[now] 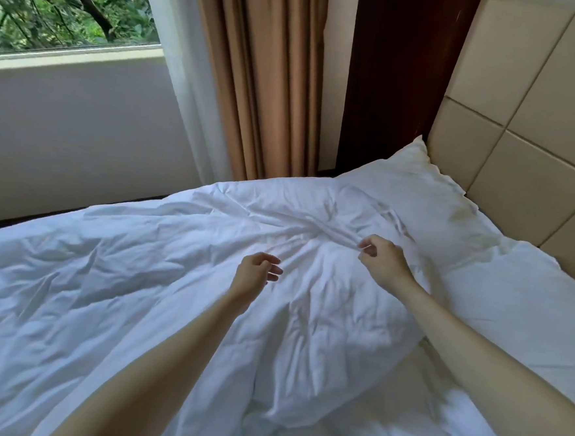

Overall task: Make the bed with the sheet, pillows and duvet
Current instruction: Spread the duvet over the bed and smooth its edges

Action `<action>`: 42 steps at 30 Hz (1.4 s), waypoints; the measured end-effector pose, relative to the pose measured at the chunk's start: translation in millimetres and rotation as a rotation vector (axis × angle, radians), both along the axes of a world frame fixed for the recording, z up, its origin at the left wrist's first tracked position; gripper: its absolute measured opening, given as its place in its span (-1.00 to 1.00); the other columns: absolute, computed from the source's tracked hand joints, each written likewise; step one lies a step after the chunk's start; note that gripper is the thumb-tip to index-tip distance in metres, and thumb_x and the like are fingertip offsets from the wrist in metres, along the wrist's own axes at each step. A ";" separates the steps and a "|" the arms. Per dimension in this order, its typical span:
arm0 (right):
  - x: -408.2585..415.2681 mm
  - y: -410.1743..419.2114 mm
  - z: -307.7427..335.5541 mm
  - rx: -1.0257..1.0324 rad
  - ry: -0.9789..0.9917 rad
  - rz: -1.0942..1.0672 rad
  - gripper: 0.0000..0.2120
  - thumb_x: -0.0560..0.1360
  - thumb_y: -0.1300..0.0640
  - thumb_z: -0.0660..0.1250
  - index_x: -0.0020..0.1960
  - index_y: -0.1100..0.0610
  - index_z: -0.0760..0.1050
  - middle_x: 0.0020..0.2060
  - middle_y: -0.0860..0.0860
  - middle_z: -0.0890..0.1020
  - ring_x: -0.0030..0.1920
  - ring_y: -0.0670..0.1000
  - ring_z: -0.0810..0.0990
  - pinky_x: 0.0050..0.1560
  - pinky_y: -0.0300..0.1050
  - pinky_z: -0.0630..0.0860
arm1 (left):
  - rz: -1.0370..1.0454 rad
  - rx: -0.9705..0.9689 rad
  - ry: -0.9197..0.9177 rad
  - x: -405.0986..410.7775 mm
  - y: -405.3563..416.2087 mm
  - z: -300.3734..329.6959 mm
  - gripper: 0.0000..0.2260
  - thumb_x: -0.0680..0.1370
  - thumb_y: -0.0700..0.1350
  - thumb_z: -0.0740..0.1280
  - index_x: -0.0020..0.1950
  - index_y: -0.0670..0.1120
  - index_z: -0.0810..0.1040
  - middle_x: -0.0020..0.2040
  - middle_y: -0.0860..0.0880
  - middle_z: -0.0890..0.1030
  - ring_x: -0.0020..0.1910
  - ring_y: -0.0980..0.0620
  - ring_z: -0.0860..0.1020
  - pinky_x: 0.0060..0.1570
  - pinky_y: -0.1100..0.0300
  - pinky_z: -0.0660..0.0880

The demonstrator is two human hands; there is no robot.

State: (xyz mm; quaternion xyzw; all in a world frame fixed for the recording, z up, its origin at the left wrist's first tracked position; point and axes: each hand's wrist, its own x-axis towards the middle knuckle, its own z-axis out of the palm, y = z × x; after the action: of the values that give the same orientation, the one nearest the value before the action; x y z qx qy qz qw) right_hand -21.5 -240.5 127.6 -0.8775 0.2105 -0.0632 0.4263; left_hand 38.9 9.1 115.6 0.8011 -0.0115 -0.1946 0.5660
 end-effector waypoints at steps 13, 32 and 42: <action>-133.3 71.9 -7.2 0.015 0.009 -0.134 -0.83 0.45 0.34 0.28 -0.22 0.11 0.53 -0.37 0.06 0.63 -0.24 0.09 0.62 -0.16 -0.13 0.51 | -0.184 0.145 -0.176 -114.7 69.0 -21.0 -0.74 0.53 -0.31 0.11 -0.08 -0.09 0.58 -0.28 0.01 0.63 -0.31 0.07 0.55 -0.29 0.32 0.43; -176.1 -103.1 -113.8 -0.181 0.314 -0.034 -0.71 0.41 0.25 0.30 0.13 0.17 0.47 0.07 0.11 0.50 0.08 0.18 0.51 0.05 0.02 0.45 | 0.055 0.155 0.050 -200.0 -84.4 -102.9 -0.77 0.55 -0.30 0.12 -0.02 -0.11 0.55 -0.25 -0.01 0.61 -0.29 0.05 0.55 -0.26 0.29 0.43; -140.5 -157.3 -228.7 -0.072 0.740 0.071 -0.21 0.44 0.00 0.42 0.49 0.29 0.11 0.41 0.25 0.31 0.40 0.23 0.33 0.33 0.08 0.36 | 0.011 0.233 0.098 -177.4 -170.1 -168.8 -0.78 0.57 -0.27 0.14 0.09 -0.12 0.54 -0.07 -0.09 0.63 -0.09 -0.02 0.58 -0.01 0.09 0.50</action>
State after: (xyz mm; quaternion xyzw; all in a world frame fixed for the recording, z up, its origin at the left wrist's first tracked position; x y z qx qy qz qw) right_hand -162.0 -397.8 -101.1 -0.8623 0.3174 0.2655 0.2920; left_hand -138.5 -161.0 -53.2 0.8510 0.0434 -0.2306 0.4698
